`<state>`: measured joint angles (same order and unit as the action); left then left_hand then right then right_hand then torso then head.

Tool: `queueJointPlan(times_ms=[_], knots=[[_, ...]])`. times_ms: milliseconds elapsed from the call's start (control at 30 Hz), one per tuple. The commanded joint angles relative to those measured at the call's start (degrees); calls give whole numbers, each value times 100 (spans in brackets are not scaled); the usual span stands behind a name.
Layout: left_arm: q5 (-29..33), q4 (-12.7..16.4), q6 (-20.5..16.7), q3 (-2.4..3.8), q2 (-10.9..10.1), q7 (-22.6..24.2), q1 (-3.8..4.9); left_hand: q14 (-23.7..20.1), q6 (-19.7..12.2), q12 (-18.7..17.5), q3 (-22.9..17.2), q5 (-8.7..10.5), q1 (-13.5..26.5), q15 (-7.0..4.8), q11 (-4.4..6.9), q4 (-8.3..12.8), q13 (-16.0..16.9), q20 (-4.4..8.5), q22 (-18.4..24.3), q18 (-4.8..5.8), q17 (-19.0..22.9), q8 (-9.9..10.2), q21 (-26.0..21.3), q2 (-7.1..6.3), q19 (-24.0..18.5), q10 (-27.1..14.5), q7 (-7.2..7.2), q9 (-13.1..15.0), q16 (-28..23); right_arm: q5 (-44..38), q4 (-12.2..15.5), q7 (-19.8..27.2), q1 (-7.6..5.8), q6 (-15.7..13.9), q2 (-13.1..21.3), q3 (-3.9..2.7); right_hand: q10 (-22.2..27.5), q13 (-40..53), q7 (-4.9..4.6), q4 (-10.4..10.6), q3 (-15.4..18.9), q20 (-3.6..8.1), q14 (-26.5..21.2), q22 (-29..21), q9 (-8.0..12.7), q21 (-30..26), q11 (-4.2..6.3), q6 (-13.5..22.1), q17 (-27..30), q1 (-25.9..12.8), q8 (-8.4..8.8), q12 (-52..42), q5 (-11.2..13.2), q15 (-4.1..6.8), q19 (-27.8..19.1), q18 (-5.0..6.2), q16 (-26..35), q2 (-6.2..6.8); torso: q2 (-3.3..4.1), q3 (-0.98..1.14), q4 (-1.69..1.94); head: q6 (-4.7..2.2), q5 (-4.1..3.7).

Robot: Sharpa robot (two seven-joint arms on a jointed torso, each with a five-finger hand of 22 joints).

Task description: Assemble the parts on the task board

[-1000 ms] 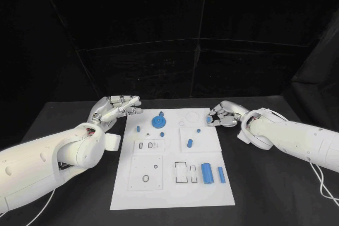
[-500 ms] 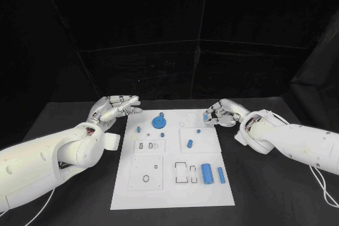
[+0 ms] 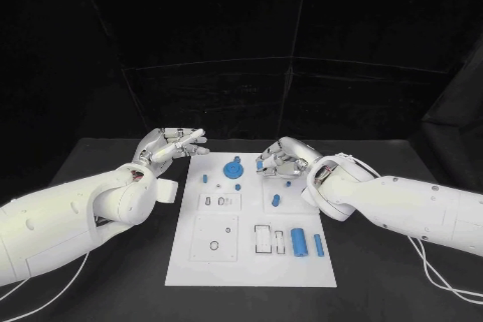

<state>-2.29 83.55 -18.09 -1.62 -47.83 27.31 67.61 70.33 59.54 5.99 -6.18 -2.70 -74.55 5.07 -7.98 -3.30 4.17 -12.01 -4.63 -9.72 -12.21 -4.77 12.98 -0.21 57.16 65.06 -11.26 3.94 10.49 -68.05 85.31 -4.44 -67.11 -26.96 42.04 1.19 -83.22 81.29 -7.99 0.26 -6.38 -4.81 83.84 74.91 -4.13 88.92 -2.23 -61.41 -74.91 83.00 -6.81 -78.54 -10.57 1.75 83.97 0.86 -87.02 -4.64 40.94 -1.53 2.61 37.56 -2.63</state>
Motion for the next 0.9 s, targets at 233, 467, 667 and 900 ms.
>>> queueJointPlan(times_ms=[233, 467, 667, 900], knots=[[-20, 6, 62, 5, 9, -193, 15, 218, 177, 25, -27, -28, 21, -93, 91, 35, 12, 94, -26, -94, -150, -43, 86, 61, 191, 234, 77, 7, 94, -1004, -100, -714, 42, 498, -612, 63, -21, -103, 155, 73, -119, 39, 474, 1278, -71, 0, 53, -171, -850, -122, -33, 46, -8, 35, 416, -25, 8, 28, -45, -21, 36, 97, 166], [-20, 8, 80, 6, 26, -208, 19, 226, 183, 22, -30, -28, 21, -97, 94, 36, 12, 98, -26, -94, -159, -41, 89, 62, 199, 244, 80, 6, 97, -1390, -191, -1031, 122, 594, -913, 209, -19, -104, 156, 69, -128, 38, 472, 1278, -70, 0, 53, -171, -843, -136, -31, 49, -14, 34, 416, -25, 12, 44, -40, -15, 38, 119, 211], [-20, 14, 62, 6, 37, -211, 20, 241, 189, 21, -31, -28, 25, -103, 100, 36, 14, 104, -26, -91, -178, -35, 91, 61, 206, 265, 82, 4, 109, -1611, -281, -1157, 281, 612, -1095, 242, -13, -111, 157, 62, -149, 38, 469, 1262, -72, -8, 54, -178, -828, -162, -31, 61, -39, 35, 403, -21, 20, 68, -35, -6, 34, 141, 247], [-20, 15, 73, 6, 51, -205, 21, 242, 190, 21, -32, -28, 26, -103, 101, 36, 14, 104, -25, -91, -181, -34, 91, 60, 206, 269, 83, 4, 111, -1795, -367, -1212, 396, 589, -1251, 250, -13, -111, 157, 59, -155, 38, 468, 1256, -71, -11, 54, -178, -823, -172, -30, 60, -44, 35, 398, -19, 22, 79, -34, -3, 30, 148, 272]])
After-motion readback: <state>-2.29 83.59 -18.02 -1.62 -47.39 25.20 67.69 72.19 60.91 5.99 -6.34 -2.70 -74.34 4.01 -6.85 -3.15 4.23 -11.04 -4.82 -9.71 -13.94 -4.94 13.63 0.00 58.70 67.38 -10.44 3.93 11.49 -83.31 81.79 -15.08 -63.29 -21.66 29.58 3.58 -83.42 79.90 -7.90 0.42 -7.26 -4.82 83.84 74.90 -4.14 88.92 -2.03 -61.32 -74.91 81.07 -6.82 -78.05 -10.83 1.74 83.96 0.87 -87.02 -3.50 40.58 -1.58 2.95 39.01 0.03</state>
